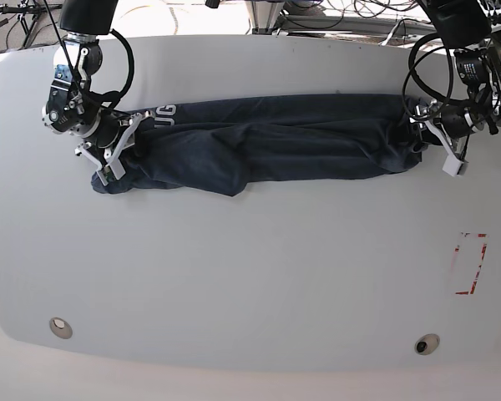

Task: Fold the T-shirt properly
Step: 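Fold the shirt end with the left gripper toward the right gripper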

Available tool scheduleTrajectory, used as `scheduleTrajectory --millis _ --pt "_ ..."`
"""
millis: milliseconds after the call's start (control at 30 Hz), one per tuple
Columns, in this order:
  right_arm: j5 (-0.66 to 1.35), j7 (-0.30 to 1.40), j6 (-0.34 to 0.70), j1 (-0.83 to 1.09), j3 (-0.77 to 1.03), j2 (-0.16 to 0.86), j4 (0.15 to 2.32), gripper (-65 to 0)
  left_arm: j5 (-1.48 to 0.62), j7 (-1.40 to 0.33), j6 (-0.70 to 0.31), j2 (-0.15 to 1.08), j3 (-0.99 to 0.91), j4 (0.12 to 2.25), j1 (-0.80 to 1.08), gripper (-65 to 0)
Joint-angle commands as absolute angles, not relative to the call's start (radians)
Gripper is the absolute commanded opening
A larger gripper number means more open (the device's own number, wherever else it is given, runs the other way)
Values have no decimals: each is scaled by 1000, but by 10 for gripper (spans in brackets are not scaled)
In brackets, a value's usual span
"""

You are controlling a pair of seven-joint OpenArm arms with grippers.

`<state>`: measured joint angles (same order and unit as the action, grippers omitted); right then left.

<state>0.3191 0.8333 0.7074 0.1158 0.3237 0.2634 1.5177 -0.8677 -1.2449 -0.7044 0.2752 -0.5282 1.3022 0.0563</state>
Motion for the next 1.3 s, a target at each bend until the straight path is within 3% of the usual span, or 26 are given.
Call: scheduleTrajectory --millis 0,67,267,700,1267 --pt "288 869 698 117 328 277 1524 -563 -825 -1287 -698 288 -530 1303 62 -518" --pt "288 869 698 117 328 277 1524 -563 -825 -1271 -698 289 -527 1305 62 -574" --pt "289 869 698 117 328 277 1524 -563 -825 -1265 -698 306 -527 1345 62 -576" --pt "289 869 698 117 328 275 1524 -563 -831 -1323 -698 294 -326 1747 25 -576" --pt "289 871 698 117 326 269 1524 -563 -817 -1353 -698 110 16 1813 -108 -575"
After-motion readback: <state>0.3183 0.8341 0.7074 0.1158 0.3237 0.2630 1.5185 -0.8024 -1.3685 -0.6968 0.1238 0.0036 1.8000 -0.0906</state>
